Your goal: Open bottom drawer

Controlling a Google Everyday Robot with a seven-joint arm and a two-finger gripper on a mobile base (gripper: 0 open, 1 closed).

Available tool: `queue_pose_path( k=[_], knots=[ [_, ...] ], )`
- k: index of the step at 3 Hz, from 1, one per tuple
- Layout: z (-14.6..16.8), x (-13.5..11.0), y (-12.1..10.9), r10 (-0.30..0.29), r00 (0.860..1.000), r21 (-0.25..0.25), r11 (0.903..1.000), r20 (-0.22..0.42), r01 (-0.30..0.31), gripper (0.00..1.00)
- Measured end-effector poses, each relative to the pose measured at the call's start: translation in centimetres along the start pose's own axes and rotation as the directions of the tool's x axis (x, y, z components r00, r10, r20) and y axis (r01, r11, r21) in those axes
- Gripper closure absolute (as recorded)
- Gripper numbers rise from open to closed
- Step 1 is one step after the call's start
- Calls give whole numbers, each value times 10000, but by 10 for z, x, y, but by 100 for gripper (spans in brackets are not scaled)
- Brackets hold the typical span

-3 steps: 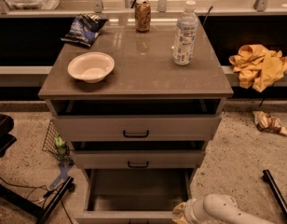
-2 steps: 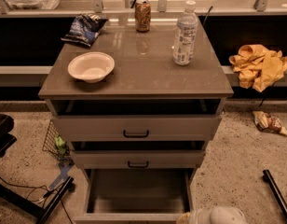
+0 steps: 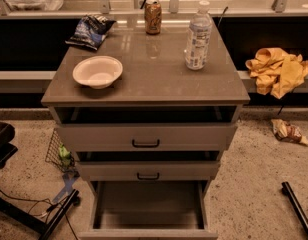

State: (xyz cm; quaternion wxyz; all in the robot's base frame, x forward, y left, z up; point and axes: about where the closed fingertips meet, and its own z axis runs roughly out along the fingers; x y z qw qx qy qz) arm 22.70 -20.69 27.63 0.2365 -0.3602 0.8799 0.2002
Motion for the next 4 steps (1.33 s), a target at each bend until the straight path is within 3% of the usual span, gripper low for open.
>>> queue_pose_path(
  k=[1,2,3,4],
  knots=[
    [3,0,-2,21,10000,47,10000,34,-21,100],
    [20,-54,-32,-1250,9914,-14,9921,379,1252,100],
    [31,-131,-64,-3016,9510,37,9533,677,3020,100],
    [59,-206,-96,-4410,8925,-371,8943,949,4459,100]
  ],
)
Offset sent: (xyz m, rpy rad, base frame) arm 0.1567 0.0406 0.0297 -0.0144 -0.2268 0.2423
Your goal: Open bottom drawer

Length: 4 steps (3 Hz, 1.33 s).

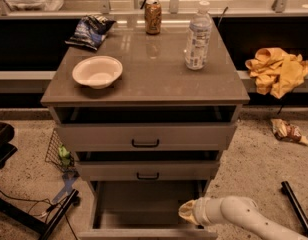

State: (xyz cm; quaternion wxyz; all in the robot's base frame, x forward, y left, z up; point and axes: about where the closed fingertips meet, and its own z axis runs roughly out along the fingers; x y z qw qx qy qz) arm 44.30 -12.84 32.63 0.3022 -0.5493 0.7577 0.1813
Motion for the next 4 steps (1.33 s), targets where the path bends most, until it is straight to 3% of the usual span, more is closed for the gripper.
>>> queue_pose_path(
  k=[1,2,3,4],
  knots=[
    [38,-11,-36,-599,9979,-577,9965,244,612,100],
    [84,-2,-87,-361,9992,-556,9978,162,370,100],
    [88,0,-83,-340,9993,-655,9972,167,351,100],
    [113,14,-77,-65,9999,-933,9956,148,78,100]
  ],
)
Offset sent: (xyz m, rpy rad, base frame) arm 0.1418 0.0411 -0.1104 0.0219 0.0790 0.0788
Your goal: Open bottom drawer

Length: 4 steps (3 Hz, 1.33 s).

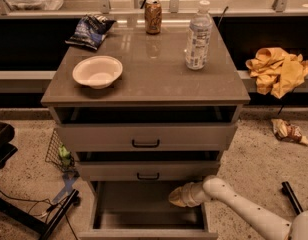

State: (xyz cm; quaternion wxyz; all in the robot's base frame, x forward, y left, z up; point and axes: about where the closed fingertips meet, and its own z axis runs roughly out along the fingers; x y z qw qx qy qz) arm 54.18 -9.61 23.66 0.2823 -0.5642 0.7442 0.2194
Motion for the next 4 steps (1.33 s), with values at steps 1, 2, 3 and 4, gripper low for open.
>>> queue_pose_path(
  k=[1,2,3,4],
  knots=[
    [29,20,13,134,9998,-424,9990,-121,-139,100],
    [52,40,36,220,9995,-938,9953,-239,-242,100],
    [63,65,73,463,9981,-1490,9875,-408,-519,100],
    [52,94,102,877,9932,-1545,9831,-760,-986,100]
  ],
)
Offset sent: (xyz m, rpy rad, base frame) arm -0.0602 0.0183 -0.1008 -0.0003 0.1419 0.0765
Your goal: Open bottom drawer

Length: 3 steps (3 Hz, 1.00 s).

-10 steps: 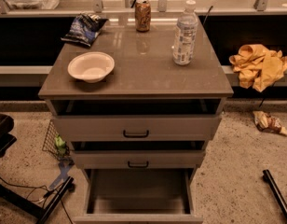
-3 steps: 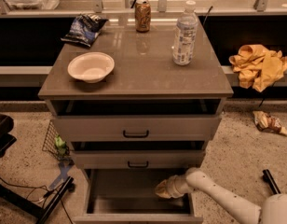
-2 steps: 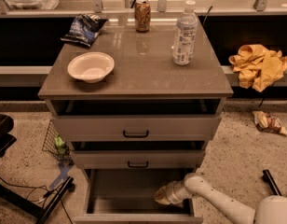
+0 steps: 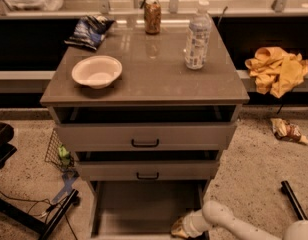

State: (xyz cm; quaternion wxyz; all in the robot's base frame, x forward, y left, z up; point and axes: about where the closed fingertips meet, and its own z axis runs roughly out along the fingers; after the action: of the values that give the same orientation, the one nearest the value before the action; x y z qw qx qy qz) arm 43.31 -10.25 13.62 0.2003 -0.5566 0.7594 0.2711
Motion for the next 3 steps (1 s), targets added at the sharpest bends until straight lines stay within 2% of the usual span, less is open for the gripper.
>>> queue_pose_path(
  k=[1,2,3],
  knots=[
    [-1,2,1,51,10000,-3,10000,-35,-52,100],
    [-24,40,46,743,9960,-46,9972,-486,-746,100],
    [-23,37,44,743,9961,-62,9972,-484,-747,74]
  ],
)
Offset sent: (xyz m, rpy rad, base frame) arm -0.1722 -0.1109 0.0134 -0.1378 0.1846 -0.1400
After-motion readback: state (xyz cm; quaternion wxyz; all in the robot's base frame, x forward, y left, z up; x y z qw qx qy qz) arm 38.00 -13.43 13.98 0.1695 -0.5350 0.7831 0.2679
